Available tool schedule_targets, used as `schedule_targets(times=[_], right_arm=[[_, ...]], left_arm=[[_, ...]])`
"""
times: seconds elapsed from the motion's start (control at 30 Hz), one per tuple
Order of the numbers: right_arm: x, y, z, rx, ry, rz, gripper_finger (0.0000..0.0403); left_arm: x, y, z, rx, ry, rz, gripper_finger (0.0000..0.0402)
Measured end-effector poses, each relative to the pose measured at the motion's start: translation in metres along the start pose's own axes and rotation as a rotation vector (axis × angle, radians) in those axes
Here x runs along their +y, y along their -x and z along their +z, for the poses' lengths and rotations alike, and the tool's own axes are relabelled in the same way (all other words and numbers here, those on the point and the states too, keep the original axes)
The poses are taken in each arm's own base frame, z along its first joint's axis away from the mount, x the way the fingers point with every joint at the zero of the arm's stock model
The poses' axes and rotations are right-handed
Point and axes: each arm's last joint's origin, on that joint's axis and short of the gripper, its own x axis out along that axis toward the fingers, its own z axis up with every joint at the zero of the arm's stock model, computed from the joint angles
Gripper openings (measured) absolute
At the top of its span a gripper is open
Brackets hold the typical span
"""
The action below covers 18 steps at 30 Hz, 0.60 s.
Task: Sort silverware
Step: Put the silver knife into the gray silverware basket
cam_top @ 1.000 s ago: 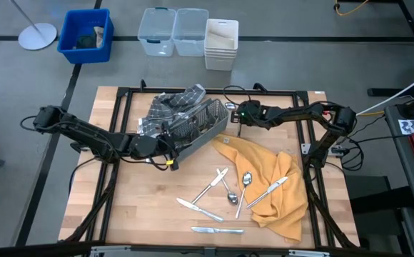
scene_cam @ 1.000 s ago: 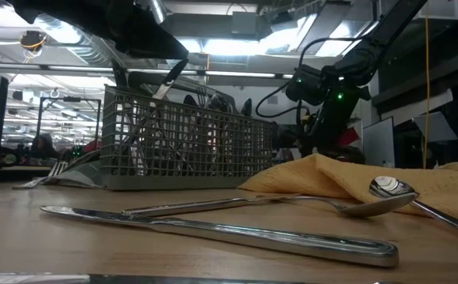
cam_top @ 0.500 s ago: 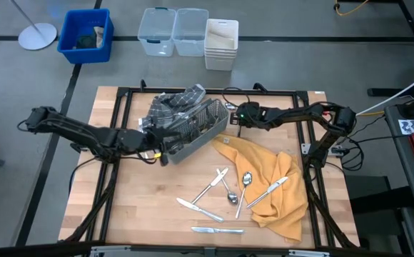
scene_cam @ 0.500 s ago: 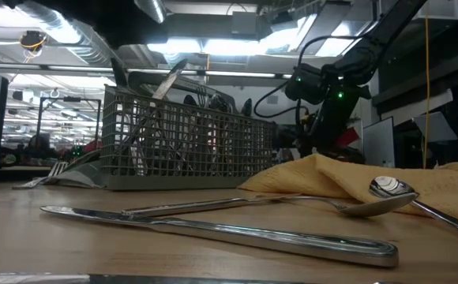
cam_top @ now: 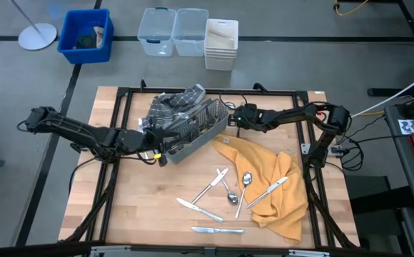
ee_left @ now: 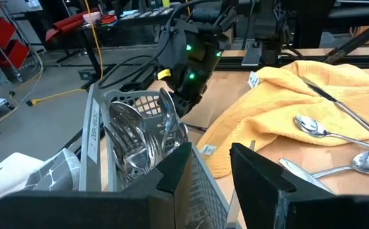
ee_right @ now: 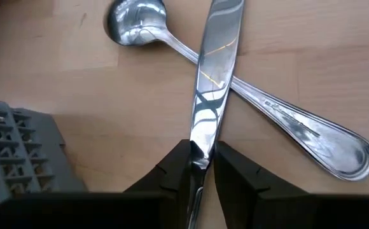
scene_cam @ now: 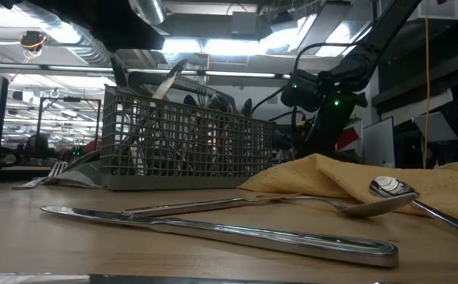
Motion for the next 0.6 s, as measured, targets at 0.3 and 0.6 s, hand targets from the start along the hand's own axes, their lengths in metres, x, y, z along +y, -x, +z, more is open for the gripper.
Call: schedule_targets(times=[0.3,0.6], right_arm=[[-0.003,-0.001,0.000,-0.021,0.066,-0.037,0.0072],[-0.014,0.003,-0.005,0.066,0.126,-0.136,0.0072]], left_arm=[[0.000,0.000,0.000,0.000,0.000,-0.001,0.0100],[0.000,0.000,0.000,0.000,0.000,-0.002,0.0100]])
